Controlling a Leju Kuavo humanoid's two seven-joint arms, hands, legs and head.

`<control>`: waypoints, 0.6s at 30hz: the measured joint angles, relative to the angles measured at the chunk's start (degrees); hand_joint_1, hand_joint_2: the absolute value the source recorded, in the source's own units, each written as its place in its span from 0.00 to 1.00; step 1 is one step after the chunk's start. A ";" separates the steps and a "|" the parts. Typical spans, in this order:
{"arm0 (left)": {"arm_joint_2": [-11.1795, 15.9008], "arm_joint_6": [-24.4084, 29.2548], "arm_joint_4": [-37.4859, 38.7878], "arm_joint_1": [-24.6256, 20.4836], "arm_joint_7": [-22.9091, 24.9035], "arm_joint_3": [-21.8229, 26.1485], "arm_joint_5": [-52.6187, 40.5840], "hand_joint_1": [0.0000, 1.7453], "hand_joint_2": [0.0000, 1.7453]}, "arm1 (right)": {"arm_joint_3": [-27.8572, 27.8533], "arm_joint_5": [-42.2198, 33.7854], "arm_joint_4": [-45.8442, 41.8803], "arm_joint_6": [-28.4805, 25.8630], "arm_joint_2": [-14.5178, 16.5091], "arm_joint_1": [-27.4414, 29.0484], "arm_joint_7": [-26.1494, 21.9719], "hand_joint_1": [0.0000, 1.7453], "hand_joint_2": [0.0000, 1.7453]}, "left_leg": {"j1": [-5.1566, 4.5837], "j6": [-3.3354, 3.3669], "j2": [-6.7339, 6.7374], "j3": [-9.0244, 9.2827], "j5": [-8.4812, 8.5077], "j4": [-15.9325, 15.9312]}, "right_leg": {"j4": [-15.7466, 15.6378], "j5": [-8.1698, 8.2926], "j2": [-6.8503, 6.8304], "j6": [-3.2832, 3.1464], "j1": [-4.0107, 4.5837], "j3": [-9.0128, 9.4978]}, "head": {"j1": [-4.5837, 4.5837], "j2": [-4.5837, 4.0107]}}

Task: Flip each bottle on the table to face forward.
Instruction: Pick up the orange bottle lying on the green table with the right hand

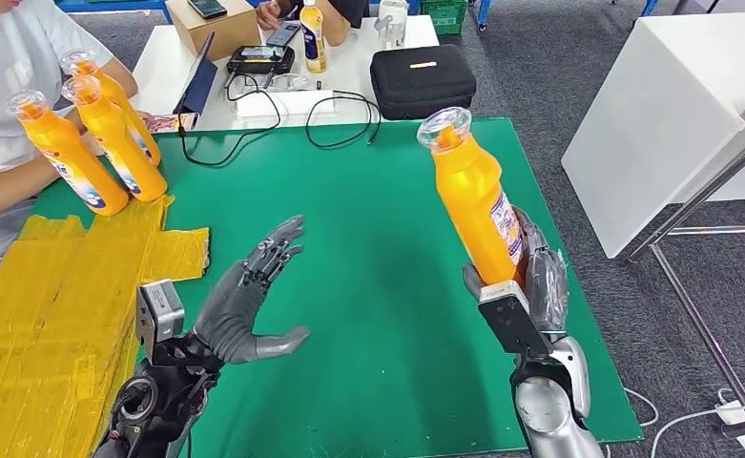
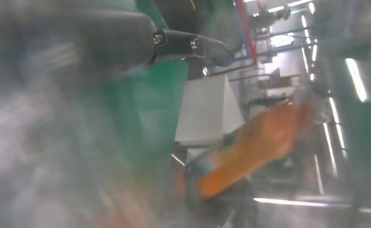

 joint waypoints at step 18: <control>1.40 3.15 3.27 -2.77 5.70 -2.38 9.74 0.00 1.00 | 11.43 -2.84 5.01 4.52 5.73 -2.92 -2.50 1.00 1.00 | 0.04 -0.01 0.00 -0.02 0.01 -0.02 | 0.02 -0.01 0.00 -0.01 0.02 -0.02 | 0.00 0.01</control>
